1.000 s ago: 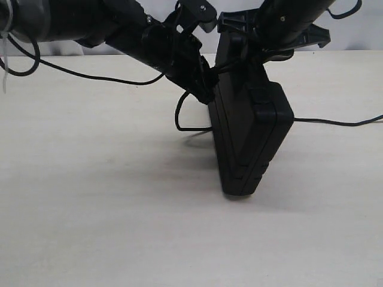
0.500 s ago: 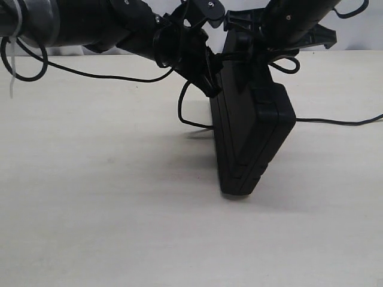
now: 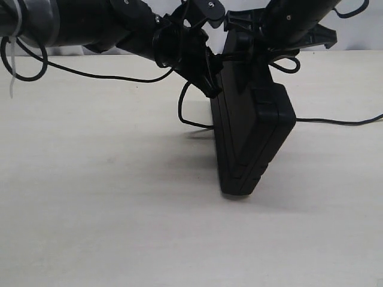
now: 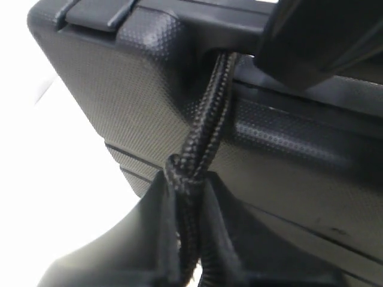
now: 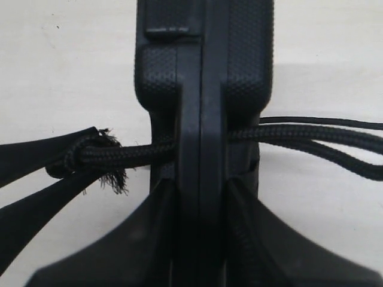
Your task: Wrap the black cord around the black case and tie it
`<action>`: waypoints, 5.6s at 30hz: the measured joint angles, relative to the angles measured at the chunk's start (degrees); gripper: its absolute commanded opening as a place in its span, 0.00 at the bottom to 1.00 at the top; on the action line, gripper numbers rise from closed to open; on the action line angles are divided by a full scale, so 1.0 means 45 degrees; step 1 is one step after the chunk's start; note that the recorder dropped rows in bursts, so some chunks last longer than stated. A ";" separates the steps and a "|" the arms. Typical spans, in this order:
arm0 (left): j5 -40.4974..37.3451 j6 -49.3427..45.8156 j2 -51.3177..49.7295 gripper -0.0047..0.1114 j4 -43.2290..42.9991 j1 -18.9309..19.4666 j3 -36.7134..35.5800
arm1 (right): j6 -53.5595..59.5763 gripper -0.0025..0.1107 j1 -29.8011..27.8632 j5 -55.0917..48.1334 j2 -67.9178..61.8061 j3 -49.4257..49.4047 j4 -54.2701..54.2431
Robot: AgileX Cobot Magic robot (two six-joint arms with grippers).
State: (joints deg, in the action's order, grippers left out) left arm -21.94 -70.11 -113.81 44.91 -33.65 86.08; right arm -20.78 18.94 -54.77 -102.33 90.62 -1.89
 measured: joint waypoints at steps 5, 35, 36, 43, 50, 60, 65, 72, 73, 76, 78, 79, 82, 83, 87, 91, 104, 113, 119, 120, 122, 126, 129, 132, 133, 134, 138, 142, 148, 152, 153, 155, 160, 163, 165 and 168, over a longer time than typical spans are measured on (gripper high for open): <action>0.0000 -0.0062 0.0000 0.04 0.0101 0.0000 0.0000 | 0.0000 0.06 0.0000 0.0000 0.0000 0.0000 0.0000; -0.1101 -0.4779 -0.0002 0.60 0.4193 -0.0082 -0.0001 | 0.0129 0.06 0.0072 0.0489 -0.0211 0.0001 -0.0701; -0.1320 -0.4922 -0.0002 0.60 0.4193 -0.0082 -0.0001 | 0.0129 0.06 0.0072 0.0508 -0.0233 0.0027 -0.0706; -0.2293 -0.3272 0.0960 0.60 -0.0907 -0.0111 0.0127 | 0.0129 0.06 0.0106 0.0730 -0.0308 0.0046 -0.1097; -0.2662 -0.2475 0.1881 0.60 -0.1768 -0.0111 0.0059 | 0.0129 0.06 0.0106 0.0730 -0.0312 0.0046 -0.1097; -0.3983 0.0313 0.1944 0.60 -0.4913 0.0973 0.0059 | 0.0129 0.06 0.0106 0.0761 -0.0312 0.0046 -0.1118; -0.4153 0.0066 0.1883 0.60 -0.3513 0.1813 0.0059 | 0.0129 0.06 0.0106 0.0761 -0.0312 0.0046 -0.1118; -0.4424 -0.2886 0.0434 0.60 -0.0293 0.1965 0.0059 | 0.0129 0.06 0.0106 0.0761 -0.0334 0.0046 -0.1118; -0.4186 -0.3079 0.0237 0.60 -0.0038 0.1965 0.0059 | 0.0129 0.06 0.0106 0.0761 -0.0334 0.0046 -0.1118; -0.3540 -0.3503 -0.0175 0.56 0.0498 0.1965 0.0059 | 0.0129 0.06 0.0106 0.0761 -0.0334 0.0046 -0.1122; -0.3366 -0.3836 -0.0338 0.47 0.0850 0.1991 0.0059 | 0.0129 0.06 0.0106 0.0761 -0.0334 0.0046 -0.1122; -0.3341 -0.4048 -0.0368 0.40 0.1037 0.1991 0.0059 | 0.0129 0.06 0.0106 0.0761 -0.0334 0.0046 -0.1122; -0.3465 -0.4338 -0.0423 0.20 0.1656 0.1991 0.0059 | 0.0129 0.06 0.0106 0.0761 -0.0334 0.0046 -0.1122; -0.3525 -0.4383 -0.0423 0.16 0.1981 0.1991 0.0059 | 0.0129 0.06 0.0106 0.0761 -0.0334 0.0046 -0.1122; -0.3842 -0.5155 -0.0423 0.04 0.3875 0.1991 0.0059 | 0.0129 0.06 0.0106 0.0761 -0.0334 0.0046 -0.1145; -0.3860 -0.5569 -0.0533 0.04 0.4104 0.1744 0.0059 | 0.0129 0.06 0.0106 0.0761 -0.0334 0.0046 -0.1178; -0.1979 -0.5744 -0.0356 0.04 0.3333 0.0787 -0.0116 | 0.0051 0.06 0.0002 0.0630 -0.0334 0.0046 -0.1048; -0.2084 -0.5301 -0.0221 0.23 0.3382 0.0613 0.0054 | 0.0051 0.06 0.0026 0.0655 -0.0360 0.0099 -0.0890; -0.2895 -0.3054 0.0249 0.53 -0.0430 0.0613 0.0133 | 0.0084 0.06 0.0080 0.0677 -0.0360 0.0099 -0.0933; -0.3417 -0.2876 0.0273 0.53 -0.1111 0.0663 0.0133 | 0.0102 0.06 0.0080 0.0655 -0.0360 0.0099 -0.0943; -0.3579 -0.2758 0.0228 0.45 -0.1696 0.0663 0.0133 | 0.0102 0.06 0.0080 0.0655 -0.0360 0.0099 -0.0943; -0.3080 -0.2369 -0.0203 0.24 -0.1893 0.0663 0.0133 | 0.0102 0.06 0.0080 0.0655 -0.0360 0.0099 -0.0996; -0.2742 -0.2249 -0.0287 0.16 -0.1893 0.0663 0.0086 | 0.0102 0.06 0.0080 0.0655 -0.0360 0.0099 -0.1029; -0.2568 -0.2195 -0.0287 0.08 -0.1634 0.0663 0.0066 | 0.0102 0.06 0.0080 0.0681 -0.0360 0.0099 -0.1063; -0.2544 -0.2186 -0.0287 0.04 -0.1523 0.0663 0.0066 | 0.0102 0.06 0.0080 0.0681 -0.0360 0.0099 -0.1060; -0.2510 -0.2186 -0.0287 0.04 -0.1337 0.0663 0.0066 | 0.0102 0.06 0.0080 0.0681 -0.0360 0.0099 -0.1069; -0.2407 -0.2798 -0.0287 0.04 -0.0445 0.0663 0.0032 | 0.0102 0.06 0.0080 0.0681 -0.0360 0.0099 -0.1069; -0.2016 -0.3569 -0.0310 0.04 0.0185 0.0637 0.0005 | 0.0102 0.06 0.0033 0.0633 -0.0360 0.0099 -0.1090; -0.1690 -0.3786 -0.0391 0.04 0.0392 0.0517 -0.0016 | 0.0055 0.06 0.0009 0.0613 -0.0360 0.0099 -0.1051; -0.1663 -0.3786 -0.0439 0.04 0.0393 0.0474 -0.0016 | 0.0055 0.06 -0.0018 0.0584 -0.0360 0.0099 -0.1003; -0.1663 -0.3786 -0.0436 0.04 0.0393 0.0453 -0.0016 | 0.0055 0.06 -0.0018 0.0584 -0.0360 0.0099 -0.0952; -0.1663 -0.3761 -0.0436 0.04 0.0267 0.0419 -0.0016 | 0.0216 0.06 -0.0018 0.0560 -0.0360 0.0099 -0.0863; -0.1942 -0.3718 -0.0443 0.04 -0.0068 0.0389 -0.0016 | 0.1217 0.06 -0.0039 0.0509 -0.0360 0.0099 -0.0786; -0.2285 -0.3718 -0.0443 0.04 -0.0068 0.0439 -0.0016 | 0.1697 0.06 -0.0039 0.0509 -0.0360 0.0099 -0.1010; -0.2379 -0.3718 -0.0443 0.04 -0.0068 0.0458 -0.0016 | 0.1836 0.09 -0.0039 0.0536 -0.0360 0.0099 -0.1101; -0.2460 -0.3718 -0.0443 0.04 -0.0068 0.0458 -0.0016 | 0.1948 0.26 -0.0039 0.0557 -0.0360 0.0099 -0.1149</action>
State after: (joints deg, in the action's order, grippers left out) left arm -33.01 -86.84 -115.80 44.60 -31.59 86.01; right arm -12.01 18.77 -52.26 -103.95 91.07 -7.07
